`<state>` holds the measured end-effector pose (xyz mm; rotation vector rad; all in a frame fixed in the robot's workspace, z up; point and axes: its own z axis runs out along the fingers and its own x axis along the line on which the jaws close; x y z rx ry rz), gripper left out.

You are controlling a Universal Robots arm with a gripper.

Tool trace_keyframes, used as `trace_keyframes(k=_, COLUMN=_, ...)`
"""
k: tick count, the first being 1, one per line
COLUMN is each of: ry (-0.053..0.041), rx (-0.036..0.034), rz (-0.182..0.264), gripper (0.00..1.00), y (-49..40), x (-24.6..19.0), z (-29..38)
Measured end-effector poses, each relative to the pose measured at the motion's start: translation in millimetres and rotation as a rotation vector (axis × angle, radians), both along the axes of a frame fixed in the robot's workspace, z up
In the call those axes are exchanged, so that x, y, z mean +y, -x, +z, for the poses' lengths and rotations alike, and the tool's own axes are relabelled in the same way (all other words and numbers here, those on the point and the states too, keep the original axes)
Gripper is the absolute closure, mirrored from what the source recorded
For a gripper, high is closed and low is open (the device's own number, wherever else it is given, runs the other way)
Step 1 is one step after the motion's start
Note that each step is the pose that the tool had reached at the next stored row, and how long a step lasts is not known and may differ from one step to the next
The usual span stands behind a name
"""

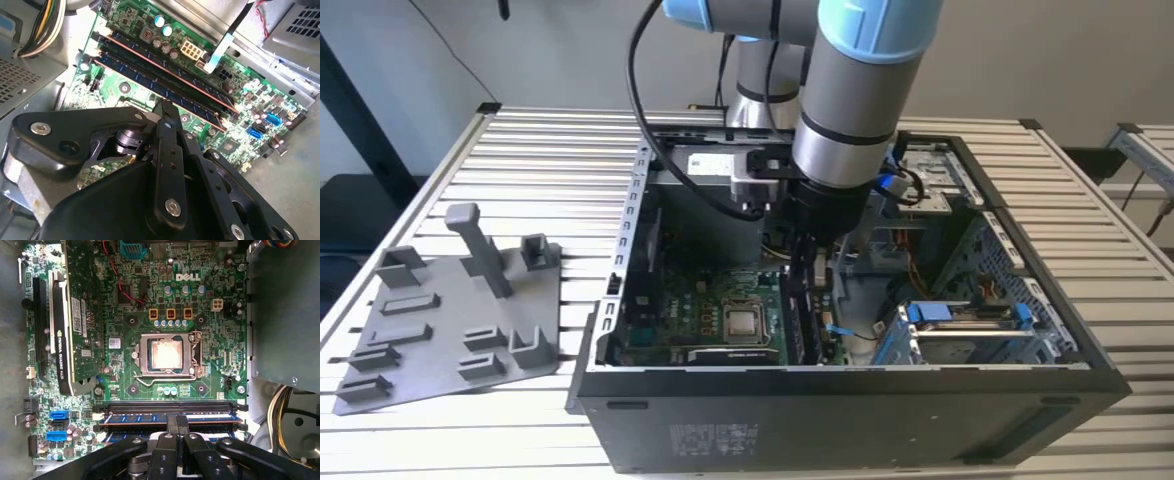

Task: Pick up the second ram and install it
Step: 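Press down the second ram until it locks into place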

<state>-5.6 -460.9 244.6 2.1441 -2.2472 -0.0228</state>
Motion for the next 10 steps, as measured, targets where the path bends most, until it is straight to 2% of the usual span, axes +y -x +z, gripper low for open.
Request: trace_keyframes(k=10, ry=0.0, rx=0.0, rz=0.0, gripper=0.89, y=0.0, x=0.0, z=-18.2)
